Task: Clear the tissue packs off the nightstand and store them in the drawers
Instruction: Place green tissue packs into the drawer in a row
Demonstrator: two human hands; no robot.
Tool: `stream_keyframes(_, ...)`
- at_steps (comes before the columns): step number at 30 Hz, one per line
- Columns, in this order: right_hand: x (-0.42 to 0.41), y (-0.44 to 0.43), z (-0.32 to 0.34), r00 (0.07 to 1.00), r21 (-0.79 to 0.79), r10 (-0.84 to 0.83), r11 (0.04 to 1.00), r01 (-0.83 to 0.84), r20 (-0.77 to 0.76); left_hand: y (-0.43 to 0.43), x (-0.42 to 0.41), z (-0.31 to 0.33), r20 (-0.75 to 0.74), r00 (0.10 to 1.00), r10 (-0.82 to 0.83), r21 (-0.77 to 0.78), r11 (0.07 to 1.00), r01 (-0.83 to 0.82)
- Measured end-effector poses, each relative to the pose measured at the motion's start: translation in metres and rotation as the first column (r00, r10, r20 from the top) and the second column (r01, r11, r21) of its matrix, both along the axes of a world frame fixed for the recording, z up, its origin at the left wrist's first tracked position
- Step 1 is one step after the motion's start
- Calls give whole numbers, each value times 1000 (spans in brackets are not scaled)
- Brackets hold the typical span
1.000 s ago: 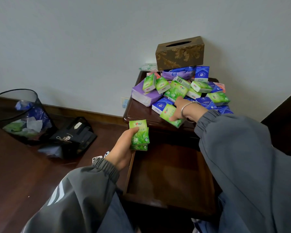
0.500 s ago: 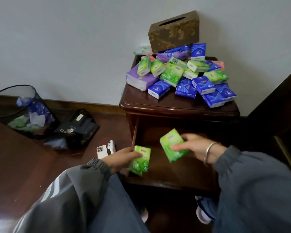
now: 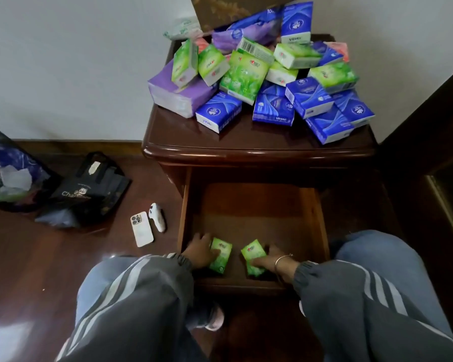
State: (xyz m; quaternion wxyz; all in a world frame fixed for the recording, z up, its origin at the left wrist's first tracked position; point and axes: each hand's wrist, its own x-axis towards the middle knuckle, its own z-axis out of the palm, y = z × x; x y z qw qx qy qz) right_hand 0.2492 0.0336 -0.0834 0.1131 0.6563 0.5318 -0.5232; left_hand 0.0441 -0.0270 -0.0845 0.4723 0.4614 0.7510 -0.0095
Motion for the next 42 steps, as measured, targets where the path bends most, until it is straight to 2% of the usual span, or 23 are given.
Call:
stream_keyframes(1,-2,2,-2,997,20,55,998,-56,46,2,0,1,-99,990,-97,25,995,100)
stream_keyframes(3,-5,9,-5,983,23,129,991,-133,133,6,1,6,-204,933,-298,80,944,319)
stream_keyframes(6,-5,16,-6,973,16,184,982,-188,138,17,2,14,-211,790,-576,17,806,592)
stream_keyframes(7,-4,17,-8,979,15,173,984,-175,104,20,2,18,-221,750,-623,-47,775,630)
stream_keyframes(9,-2,16,-12,993,-10,113,994,-112,37,23,1,24,-337,632,-698,-106,695,711)
stream_keyframes(11,-2,11,-15,1000,-57,-15,998,14,-23,19,-3,29,-489,521,-700,-46,617,785)
stream_keyframes(12,-5,7,-15,995,-84,-79,994,74,-57,15,-7,30,-527,552,-646,48,626,778)
stream_keyframes(13,-9,3,-15,987,-110,-132,986,122,-94,11,-13,32,-526,647,-552,185,668,721)
stream_keyframes(15,-23,-5,-14,972,-148,-171,978,147,-162,2,-29,35,-400,885,-240,486,763,427)
stream_keyframes(16,-33,-10,-12,969,-143,-161,980,135,-188,-1,-38,36,-312,948,-62,570,786,239)
stream_keyframes(17,-43,-15,-11,969,-123,-139,986,115,-205,-5,-46,37,-222,969,109,599,799,47)
stream_keyframes(18,-53,-21,-9,972,-105,-111,990,91,-209,-8,-52,39,-133,959,252,563,815,-136)
stream_keyframes(20,-70,-31,-8,977,-72,-33,997,18,-211,-13,-58,38,39,907,419,345,846,-406)
stream_keyframes(22,-80,-35,-4,975,-39,102,993,-112,-195,-18,-55,36,200,844,497,135,840,-526)
stream_keyframes(24,-82,-32,0,967,-61,175,980,-189,-187,-20,-53,34,201,843,500,122,841,-528)
stream_keyframes(26,-77,-25,5,977,-148,142,975,-166,-160,-19,-54,34,150,851,503,162,837,-523)
stream_keyframes(29,-71,-17,11,994,-207,10,978,-33,-108,-16,-56,35,149,841,521,169,824,-540)
stream_keyframes(31,-73,-19,14,977,-238,-143,966,103,-156,-17,-57,34,150,846,512,164,831,-532)
stream_keyframes(33,-81,-23,17,956,-278,-220,947,161,-195,-17,-56,34,163,845,509,163,831,-532)
stream_keyframes(36,-87,-26,21,967,-281,-164,954,106,-192,-17,-57,34,163,849,503,166,834,-526)
stream_keyframes(40,-84,-19,28,963,-358,-194,926,117,-187,-17,-57,35,128,862,491,173,845,-506)
stream_keyframes(42,-81,-15,33,978,-288,-128,955,76,-166,-15,-56,41,85,877,474,192,856,-481)
